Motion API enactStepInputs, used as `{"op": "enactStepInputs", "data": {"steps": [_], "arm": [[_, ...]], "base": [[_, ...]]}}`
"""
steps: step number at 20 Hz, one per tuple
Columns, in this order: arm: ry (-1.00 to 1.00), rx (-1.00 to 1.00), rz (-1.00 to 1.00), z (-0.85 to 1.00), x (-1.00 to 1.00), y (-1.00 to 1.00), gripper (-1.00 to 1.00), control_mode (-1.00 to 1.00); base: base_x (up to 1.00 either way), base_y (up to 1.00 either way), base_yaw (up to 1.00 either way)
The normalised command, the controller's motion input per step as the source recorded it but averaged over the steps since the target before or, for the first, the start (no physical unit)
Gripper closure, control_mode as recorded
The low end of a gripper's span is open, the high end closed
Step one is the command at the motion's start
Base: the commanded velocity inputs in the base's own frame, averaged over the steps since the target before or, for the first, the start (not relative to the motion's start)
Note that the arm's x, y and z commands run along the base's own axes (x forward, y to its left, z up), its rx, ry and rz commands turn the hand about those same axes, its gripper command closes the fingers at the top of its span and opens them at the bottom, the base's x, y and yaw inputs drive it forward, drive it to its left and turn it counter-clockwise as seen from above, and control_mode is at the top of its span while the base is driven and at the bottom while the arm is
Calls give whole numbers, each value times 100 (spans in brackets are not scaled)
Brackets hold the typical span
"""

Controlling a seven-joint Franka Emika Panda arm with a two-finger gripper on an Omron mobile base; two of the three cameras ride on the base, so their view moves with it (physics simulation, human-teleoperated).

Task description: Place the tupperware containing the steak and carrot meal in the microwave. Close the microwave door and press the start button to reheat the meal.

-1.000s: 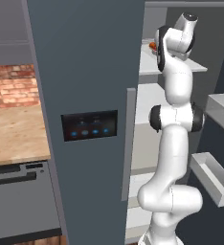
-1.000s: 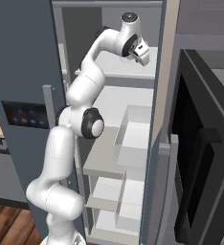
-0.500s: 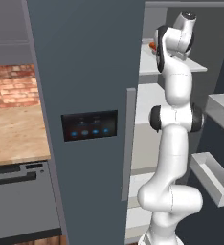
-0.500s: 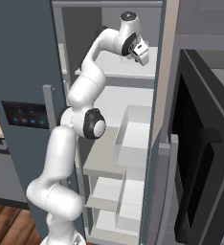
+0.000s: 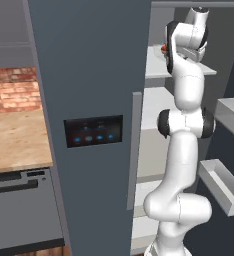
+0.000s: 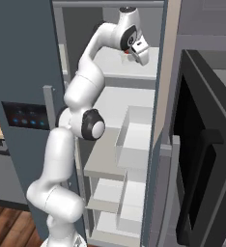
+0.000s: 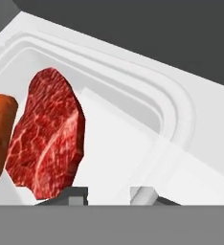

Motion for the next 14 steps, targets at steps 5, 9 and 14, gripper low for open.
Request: {"op": "enactStepInputs", "data": {"steps": [5,9,14], "arm": [[-9,-8,-12,-44,-48,0,100,-100],[-21,-10,-10,-78,-19,0,100,-100],[-32,-9,-6,-84,-4,0,100,-100]], "base": [[0,0,0],[0,0,0],[0,0,0]]}}
